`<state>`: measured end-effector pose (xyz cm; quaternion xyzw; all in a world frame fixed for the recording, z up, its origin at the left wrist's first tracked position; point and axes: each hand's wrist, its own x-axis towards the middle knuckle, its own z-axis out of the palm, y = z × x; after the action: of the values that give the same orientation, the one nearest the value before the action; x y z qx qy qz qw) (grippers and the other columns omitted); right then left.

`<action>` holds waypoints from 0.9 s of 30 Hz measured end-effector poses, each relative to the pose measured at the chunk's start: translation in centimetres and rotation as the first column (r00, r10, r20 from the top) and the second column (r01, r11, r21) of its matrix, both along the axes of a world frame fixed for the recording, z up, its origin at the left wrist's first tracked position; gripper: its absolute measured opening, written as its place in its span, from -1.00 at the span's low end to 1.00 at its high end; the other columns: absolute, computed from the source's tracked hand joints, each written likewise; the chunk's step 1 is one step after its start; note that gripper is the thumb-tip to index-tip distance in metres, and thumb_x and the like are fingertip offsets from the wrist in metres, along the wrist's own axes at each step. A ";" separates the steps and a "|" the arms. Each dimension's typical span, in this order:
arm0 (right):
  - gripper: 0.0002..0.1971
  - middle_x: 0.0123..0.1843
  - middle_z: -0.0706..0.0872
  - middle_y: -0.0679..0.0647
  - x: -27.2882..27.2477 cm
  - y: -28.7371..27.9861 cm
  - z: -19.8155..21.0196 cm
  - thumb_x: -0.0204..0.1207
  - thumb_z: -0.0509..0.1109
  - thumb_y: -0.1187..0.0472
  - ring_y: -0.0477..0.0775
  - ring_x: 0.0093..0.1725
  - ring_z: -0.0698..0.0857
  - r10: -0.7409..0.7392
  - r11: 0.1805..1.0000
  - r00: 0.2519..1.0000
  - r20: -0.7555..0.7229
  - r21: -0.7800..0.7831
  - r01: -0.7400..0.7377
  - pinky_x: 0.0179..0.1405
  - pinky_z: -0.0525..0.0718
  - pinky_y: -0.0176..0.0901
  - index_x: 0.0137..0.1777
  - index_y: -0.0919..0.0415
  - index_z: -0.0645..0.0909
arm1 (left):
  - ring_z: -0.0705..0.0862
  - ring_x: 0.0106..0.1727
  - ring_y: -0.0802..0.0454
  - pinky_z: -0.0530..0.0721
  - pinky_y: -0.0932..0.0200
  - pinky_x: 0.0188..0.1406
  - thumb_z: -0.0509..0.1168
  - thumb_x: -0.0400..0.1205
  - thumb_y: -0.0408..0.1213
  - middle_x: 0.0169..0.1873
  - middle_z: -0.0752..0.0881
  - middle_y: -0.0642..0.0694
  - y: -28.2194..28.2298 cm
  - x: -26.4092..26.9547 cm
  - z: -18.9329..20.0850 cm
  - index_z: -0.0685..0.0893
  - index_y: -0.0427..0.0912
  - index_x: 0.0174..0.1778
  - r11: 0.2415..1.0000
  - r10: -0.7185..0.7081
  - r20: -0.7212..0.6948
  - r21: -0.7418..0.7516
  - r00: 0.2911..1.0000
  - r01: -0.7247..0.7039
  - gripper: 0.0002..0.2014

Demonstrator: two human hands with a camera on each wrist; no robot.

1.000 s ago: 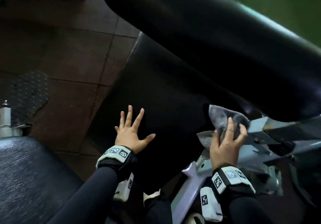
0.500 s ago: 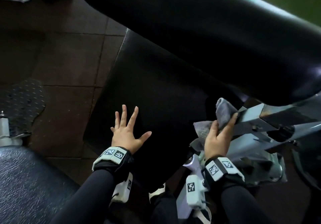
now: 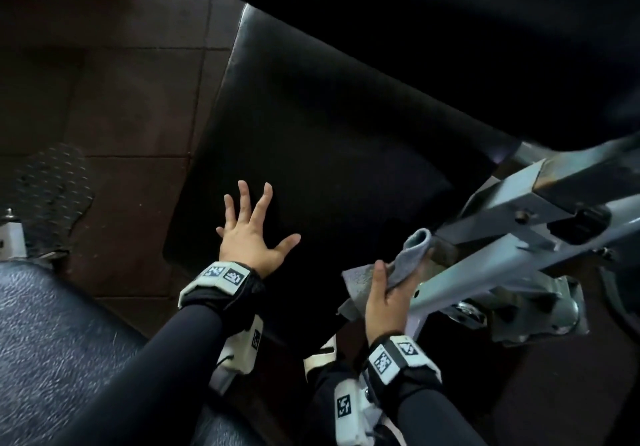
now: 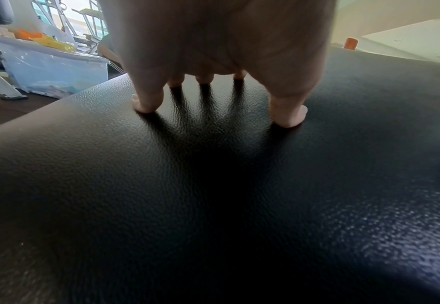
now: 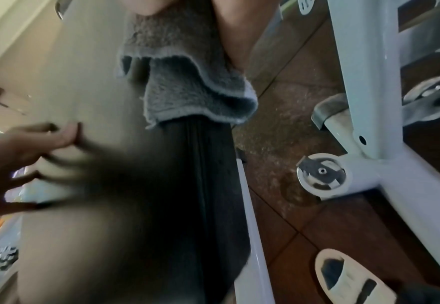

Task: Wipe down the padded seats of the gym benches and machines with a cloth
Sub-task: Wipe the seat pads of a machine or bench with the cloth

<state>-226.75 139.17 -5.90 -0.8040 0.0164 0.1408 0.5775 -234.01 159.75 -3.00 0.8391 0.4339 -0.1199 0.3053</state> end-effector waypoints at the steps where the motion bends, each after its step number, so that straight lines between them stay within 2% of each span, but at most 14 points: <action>1: -0.23 0.47 0.16 -0.35 -1.0 0.0 0.0 0.62 0.24 0.16 -0.27 0.51 0.27 0.018 1.000 0.999 -0.037 0.017 -0.017 0.17 0.26 -0.80 0.64 0.04 -0.22 | -0.43 0.63 -0.03 -0.09 -0.37 0.59 0.35 0.47 0.28 0.60 -0.45 0.17 0.0 0.0 0.0 -0.25 0.40 0.59 1.000 0.001 0.001 0.001 1.000 -0.001 -0.01; 3: -0.21 0.56 0.18 -0.17 -1.8 -0.2 0.2 0.61 0.23 0.09 -0.08 0.54 0.29 0.068 0.997 0.996 -0.063 0.028 -0.066 0.20 0.31 -0.76 0.62 -0.08 -0.28 | -0.42 0.64 -0.03 -0.08 -0.38 0.60 0.36 0.47 0.27 0.61 -0.44 0.16 0.0 0.0 0.2 -0.25 0.40 0.59 1.000 0.003 0.000 0.003 1.000 -0.003 -0.01; 5: -0.26 0.46 0.19 -0.21 -0.6 -0.2 0.9 0.64 0.22 0.16 -0.08 0.49 0.29 0.064 0.998 0.996 -0.063 -0.002 -0.065 0.16 0.33 -0.75 0.65 0.07 -0.20 | -0.42 0.64 -0.03 -0.08 -0.38 0.60 0.36 0.46 0.28 0.62 -0.43 0.15 0.1 0.0 0.3 -0.24 0.40 0.60 1.000 0.000 -0.001 -0.009 1.000 0.000 0.00; 8: -0.25 0.58 0.27 0.10 3.9 -0.2 1.8 0.63 0.21 -0.08 0.13 0.55 0.31 0.037 0.996 0.993 0.114 -0.091 -0.026 0.48 0.37 -0.21 0.65 0.00 -0.16 | -0.42 0.63 -0.05 -0.09 -0.40 0.57 0.38 0.41 0.31 0.62 -0.44 0.13 0.5 -0.2 0.5 -0.25 0.39 0.60 0.999 -0.024 0.007 -0.049 1.000 0.024 0.04; 9: -0.24 0.62 0.24 0.16 5.6 -0.2 2.0 0.62 0.22 -0.10 0.13 0.58 0.29 0.019 0.996 0.985 0.173 -0.093 -0.003 0.51 0.31 -0.29 0.66 -0.01 -0.15 | -0.43 0.63 -0.06 -0.10 -0.40 0.56 0.41 0.39 0.31 0.61 -0.45 0.12 0.7 -0.2 0.5 -0.26 0.39 0.60 0.997 -0.035 0.006 -0.062 0.999 0.035 0.07; 10: -0.25 0.64 0.20 0.19 7.0 -0.3 2.0 0.63 0.24 -0.04 0.12 0.60 0.26 0.004 0.996 0.980 0.198 -0.086 0.014 0.45 0.24 -0.52 0.66 0.04 -0.13 | -0.44 0.62 -0.06 -0.11 -0.41 0.56 0.44 0.37 0.30 0.61 -0.47 0.11 0.8 -0.3 0.6 -0.27 0.39 0.59 0.996 -0.047 0.002 -0.074 0.999 0.047 0.11; 12: -0.28 0.66 0.13 0.19 8.6 -0.1 2.1 0.65 0.25 0.10 0.12 0.60 0.24 -0.001 0.998 0.980 0.198 -0.065 0.014 0.25 0.15 -0.79 0.67 0.15 -0.10 | -0.46 0.61 -0.07 -0.12 -0.42 0.55 0.49 0.32 0.27 0.59 -0.50 0.11 1.0 -0.3 0.7 -0.31 0.40 0.58 0.994 -0.068 -0.009 -0.091 0.998 0.066 0.18; 14: -0.27 0.65 0.16 0.17 8.1 0.2 2.3 0.64 0.27 0.05 0.11 0.56 0.30 -0.005 0.998 0.978 0.207 -0.053 0.017 0.25 0.19 -0.75 0.67 0.10 -0.08 | -0.47 0.61 -0.07 -0.12 -0.44 0.55 0.52 0.29 0.25 0.59 -0.51 0.11 1.0 -0.3 0.6 -0.32 0.41 0.57 0.993 -0.068 -0.011 -0.093 0.998 0.067 0.21; 18: -0.19 0.60 0.18 -0.08 1.1 0.0 -0.3 0.60 0.29 0.00 -0.24 0.57 0.25 0.046 0.999 0.988 0.147 -0.016 -0.044 0.46 0.25 -0.49 0.67 0.10 -0.16 | -0.46 0.62 -0.08 -0.12 -0.44 0.56 0.54 0.30 0.22 0.60 -0.49 0.10 0.8 -0.3 0.4 -0.31 0.41 0.57 0.996 -0.054 -0.008 -0.069 0.998 0.054 0.21; 20: -0.13 0.64 0.16 0.04 -3.2 -0.3 -1.6 0.52 0.27 -0.19 0.03 0.57 0.31 0.097 0.995 0.995 0.003 -0.009 -0.097 0.50 0.36 -0.19 0.61 -0.26 -0.31 | -0.45 0.62 -0.09 -0.12 -0.45 0.54 0.54 0.30 0.21 0.61 -0.48 0.09 0.8 -0.2 0.4 -0.29 0.40 0.59 0.997 -0.057 -0.008 -0.058 0.998 0.056 0.21; 21: -0.15 0.67 0.12 0.08 -5.1 -0.4 -1.9 0.48 0.25 -0.26 0.06 0.59 0.29 0.118 0.993 0.991 -0.063 0.014 -0.118 0.51 0.36 -0.12 0.52 -0.47 -0.35 | -0.44 0.63 -0.09 -0.12 -0.46 0.53 0.55 0.30 0.20 0.61 -0.47 0.09 0.8 -0.2 0.5 -0.28 0.39 0.59 0.997 -0.057 -0.008 -0.058 0.998 0.057 0.21; 22: -0.17 0.68 0.06 0.04 -6.2 -0.5 -2.2 0.48 0.27 -0.23 -0.04 0.60 0.23 0.133 0.991 0.986 -0.103 0.047 -0.129 0.51 0.33 -0.23 0.43 -0.61 -0.36 | -0.44 0.63 -0.09 -0.11 -0.46 0.53 0.55 0.30 0.20 0.61 -0.47 0.09 0.8 -0.1 0.5 -0.28 0.39 0.60 0.997 -0.055 -0.007 -0.057 0.998 0.054 0.20; 24: -0.18 0.65 0.02 -0.10 -6.9 -0.7 -2.5 0.53 0.29 -0.09 -0.18 0.60 0.15 0.137 0.988 0.984 -0.111 0.088 -0.127 0.43 0.24 -0.55 0.38 -0.65 -0.33 | -0.43 0.63 -0.09 -0.09 -0.46 0.53 0.55 0.30 0.19 0.61 -0.46 0.09 0.8 -0.1 0.6 -0.26 0.38 0.60 0.998 -0.050 -0.007 -0.050 0.999 0.049 0.20; 27: -0.23 0.60 0.18 -0.07 -5.1 -1.1 -2.9 0.57 0.27 -0.10 0.06 0.57 0.31 0.085 0.996 0.992 -0.098 0.039 -0.082 0.19 0.29 -0.71 0.47 -0.51 -0.28 | -0.41 0.64 -0.10 -0.07 -0.46 0.55 0.55 0.30 0.19 0.62 -0.45 0.09 0.8 -0.1 0.6 -0.26 0.38 0.60 0.998 -0.050 -0.011 -0.048 0.999 0.049 0.20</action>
<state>-231.85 138.04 -8.78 -0.7857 0.0090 0.2049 0.5836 -234.06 160.51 -2.36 0.8414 0.4119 -0.1426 0.3194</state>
